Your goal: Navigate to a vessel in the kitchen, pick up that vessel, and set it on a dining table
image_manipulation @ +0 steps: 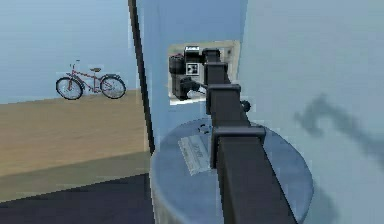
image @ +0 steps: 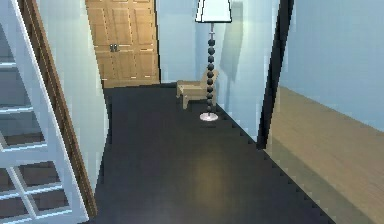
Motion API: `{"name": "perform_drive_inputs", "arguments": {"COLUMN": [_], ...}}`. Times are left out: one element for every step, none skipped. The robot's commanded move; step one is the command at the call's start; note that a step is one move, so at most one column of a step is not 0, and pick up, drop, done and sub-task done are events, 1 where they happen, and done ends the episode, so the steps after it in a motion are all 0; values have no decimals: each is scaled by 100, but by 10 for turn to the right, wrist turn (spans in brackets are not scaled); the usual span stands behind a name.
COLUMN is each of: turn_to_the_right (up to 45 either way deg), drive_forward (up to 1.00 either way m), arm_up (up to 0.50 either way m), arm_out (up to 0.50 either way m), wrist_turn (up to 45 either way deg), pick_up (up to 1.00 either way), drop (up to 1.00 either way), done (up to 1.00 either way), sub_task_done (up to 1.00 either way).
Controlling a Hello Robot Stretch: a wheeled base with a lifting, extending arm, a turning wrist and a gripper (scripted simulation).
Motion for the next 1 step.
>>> {"name": "perform_drive_inputs", "arguments": {"turn_to_the_right": [0], "drive_forward": [0], "arm_up": [0], "arm_out": [0], "wrist_turn": [0], "pick_up": [0], "drop": [0], "done": [100], "sub_task_done": [0]}}
